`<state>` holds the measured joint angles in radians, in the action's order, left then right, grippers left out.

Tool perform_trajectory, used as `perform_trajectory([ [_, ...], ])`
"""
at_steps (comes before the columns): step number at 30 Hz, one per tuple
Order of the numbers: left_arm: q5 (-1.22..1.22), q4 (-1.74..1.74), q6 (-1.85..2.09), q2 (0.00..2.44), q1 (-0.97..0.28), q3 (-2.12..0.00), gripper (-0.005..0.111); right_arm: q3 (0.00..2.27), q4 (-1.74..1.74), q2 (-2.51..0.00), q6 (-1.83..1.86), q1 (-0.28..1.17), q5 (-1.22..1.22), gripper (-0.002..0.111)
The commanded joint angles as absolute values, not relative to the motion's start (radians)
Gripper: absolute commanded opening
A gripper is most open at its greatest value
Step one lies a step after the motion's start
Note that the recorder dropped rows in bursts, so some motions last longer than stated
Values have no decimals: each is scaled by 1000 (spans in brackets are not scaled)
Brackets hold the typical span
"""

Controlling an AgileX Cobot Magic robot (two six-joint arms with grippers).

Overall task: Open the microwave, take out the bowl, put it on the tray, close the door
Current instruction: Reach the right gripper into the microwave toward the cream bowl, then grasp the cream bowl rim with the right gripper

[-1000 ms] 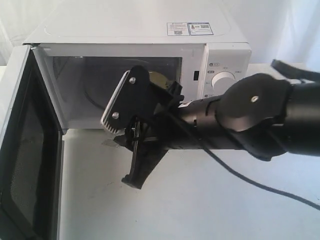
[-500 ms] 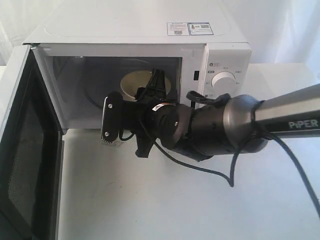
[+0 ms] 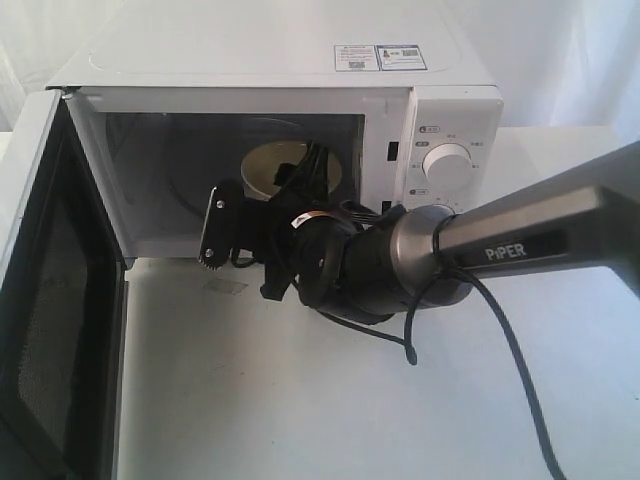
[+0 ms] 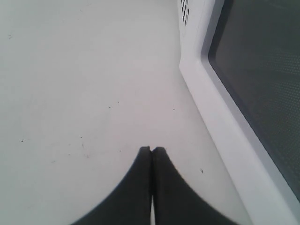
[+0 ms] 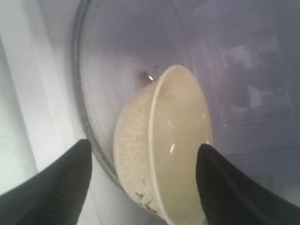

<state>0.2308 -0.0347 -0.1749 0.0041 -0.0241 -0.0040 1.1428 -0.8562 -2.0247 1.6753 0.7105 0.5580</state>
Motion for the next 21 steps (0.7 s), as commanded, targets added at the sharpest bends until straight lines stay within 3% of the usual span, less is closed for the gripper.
perform_trajectory([
  [1, 231, -40, -176, 0, -24, 0, 0, 1154, -842, -2034, 1585, 686, 633, 60],
  [21, 231, -40, -176, 0, -24, 0, 0, 1155, -731, -2089, 1476, 665, 645, 60],
])
